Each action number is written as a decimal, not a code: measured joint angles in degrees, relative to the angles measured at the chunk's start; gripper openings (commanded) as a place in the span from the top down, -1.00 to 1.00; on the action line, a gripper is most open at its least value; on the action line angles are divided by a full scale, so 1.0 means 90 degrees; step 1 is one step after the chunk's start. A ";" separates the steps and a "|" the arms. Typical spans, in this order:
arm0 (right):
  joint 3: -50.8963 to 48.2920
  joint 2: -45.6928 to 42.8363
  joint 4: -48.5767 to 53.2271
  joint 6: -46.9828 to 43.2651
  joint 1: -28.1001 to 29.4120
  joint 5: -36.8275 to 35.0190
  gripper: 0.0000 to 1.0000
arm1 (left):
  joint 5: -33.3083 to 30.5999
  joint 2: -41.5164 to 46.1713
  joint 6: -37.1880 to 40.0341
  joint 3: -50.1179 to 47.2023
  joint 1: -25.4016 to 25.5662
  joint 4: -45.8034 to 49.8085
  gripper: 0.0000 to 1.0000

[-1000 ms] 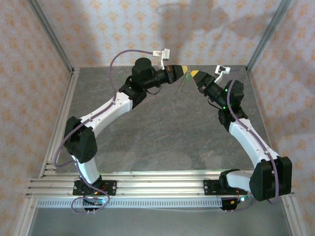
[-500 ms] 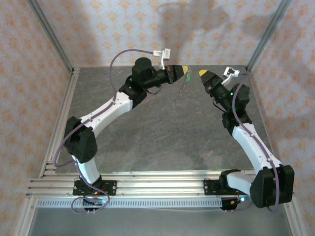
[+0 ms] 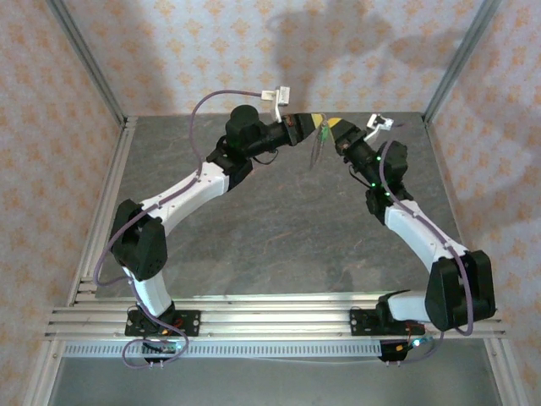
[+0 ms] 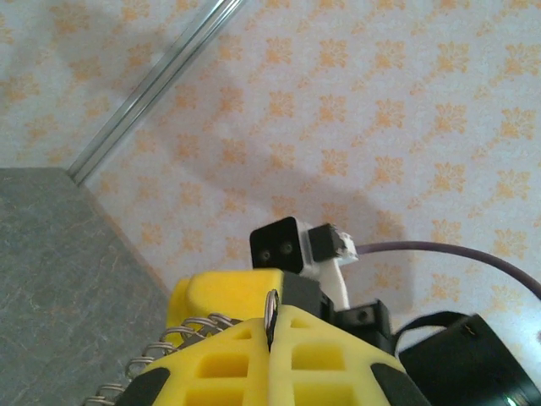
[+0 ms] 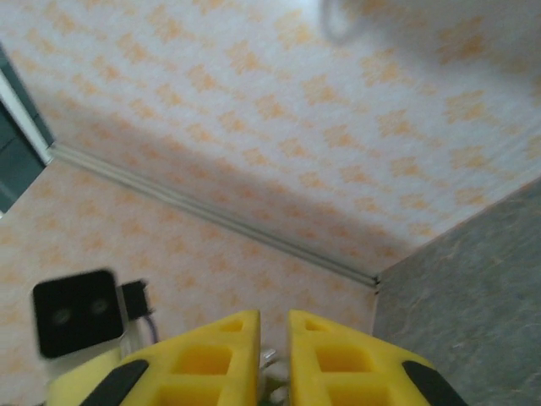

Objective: Put the keys on the keyring

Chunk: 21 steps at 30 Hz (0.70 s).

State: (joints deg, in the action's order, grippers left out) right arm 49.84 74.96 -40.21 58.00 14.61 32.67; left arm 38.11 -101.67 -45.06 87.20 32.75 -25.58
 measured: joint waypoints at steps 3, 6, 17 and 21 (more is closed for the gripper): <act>-0.0015 -0.0189 -0.0032 -0.0024 0.0226 -0.0180 0.74 | -0.0056 0.0000 -0.0032 -0.0002 0.0000 -0.0119 1.00; -0.0075 -0.0491 -0.0124 -0.0097 0.0381 -0.0299 0.74 | -0.0119 0.0000 -0.0066 -0.0002 0.0007 -0.0211 1.00; -0.0102 -0.0665 -0.0260 -0.0250 0.0483 -0.0529 0.69 | -0.0117 0.0000 -0.0160 -0.0002 0.0073 -0.0260 1.00; -0.0126 -0.0668 -0.0257 -0.0313 0.0447 -0.0583 0.66 | -0.0092 0.0000 -0.0158 -0.0002 0.0073 -0.0257 1.00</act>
State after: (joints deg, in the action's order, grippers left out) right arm 48.71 68.95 -42.52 55.18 18.63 27.42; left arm 37.28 -101.67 -46.48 87.18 33.41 -27.90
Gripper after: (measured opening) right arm 0.164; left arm 0.042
